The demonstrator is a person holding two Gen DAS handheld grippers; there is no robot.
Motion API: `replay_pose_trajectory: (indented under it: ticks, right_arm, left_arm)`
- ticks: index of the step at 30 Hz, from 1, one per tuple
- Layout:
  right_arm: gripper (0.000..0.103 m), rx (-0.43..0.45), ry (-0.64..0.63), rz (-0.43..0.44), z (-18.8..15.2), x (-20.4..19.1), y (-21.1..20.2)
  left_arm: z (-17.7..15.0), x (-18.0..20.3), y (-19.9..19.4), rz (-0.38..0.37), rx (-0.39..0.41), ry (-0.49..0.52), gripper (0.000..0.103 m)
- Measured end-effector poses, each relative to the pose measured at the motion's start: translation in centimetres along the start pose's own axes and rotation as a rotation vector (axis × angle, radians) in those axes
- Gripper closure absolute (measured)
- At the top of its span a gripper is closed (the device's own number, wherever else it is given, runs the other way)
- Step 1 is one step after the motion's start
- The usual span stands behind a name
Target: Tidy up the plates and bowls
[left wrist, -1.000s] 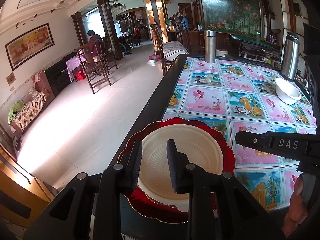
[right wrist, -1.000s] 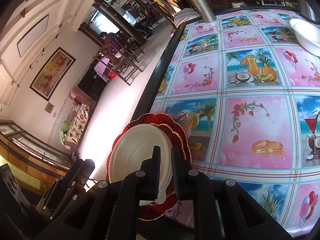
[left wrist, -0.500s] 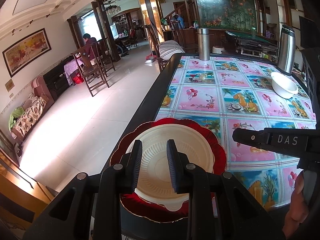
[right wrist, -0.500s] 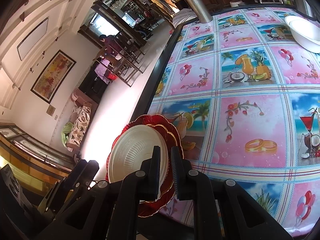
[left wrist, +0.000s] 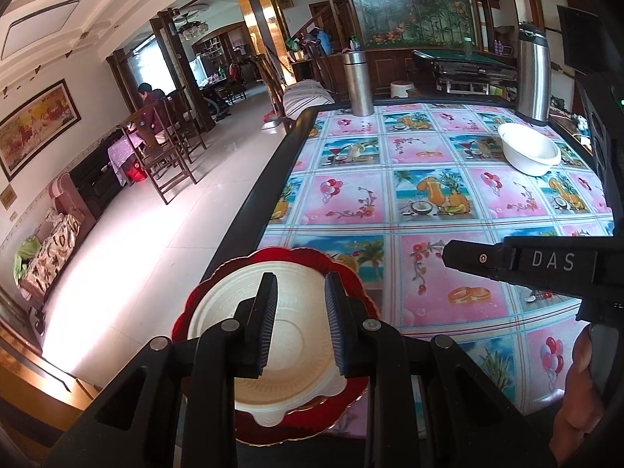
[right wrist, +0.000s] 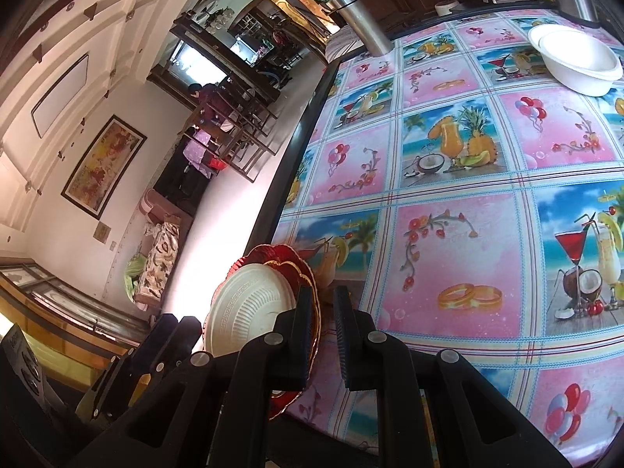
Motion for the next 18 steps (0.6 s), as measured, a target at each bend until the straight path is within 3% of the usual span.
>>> replay_pose_trajectory:
  ticks: [9, 12, 16, 18]
  right_arm:
    - [0.089, 0.074, 0.106, -0.060, 3.5, 7.1, -2.4]
    - [0.089, 0.165, 0.189, -0.143, 6.1, 12.2, -4.3]
    - [0.088, 0.338, 0.294, -0.337, 10.3, 20.4, -8.0]
    - [0.088, 0.396, 0.389, -0.368, 12.2, 24.4, -9.8]
  left_arm:
    - [0.0, 6.6, 0.8, -0.099, -0.041, 0.103, 0.080]
    - [-0.4, 7.3, 1.0, -0.107, -0.058, 0.116, 0.080]
    - [-0.5, 7.4, 1.5, -0.095, -0.068, 0.115, 0.080]
    - [-0.6, 7.5, 1.9, -0.092, -0.073, 0.115, 0.080]
Point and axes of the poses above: each gripper's, at about its wrist camera, not at the fingertips, and y roughly the way its jaws point, x to its right, z to its top, the point moved 3 cm from there along y, roughly the way its jaws point, and after that the axes turned 15 degrees about x, right-handed, at the moved point
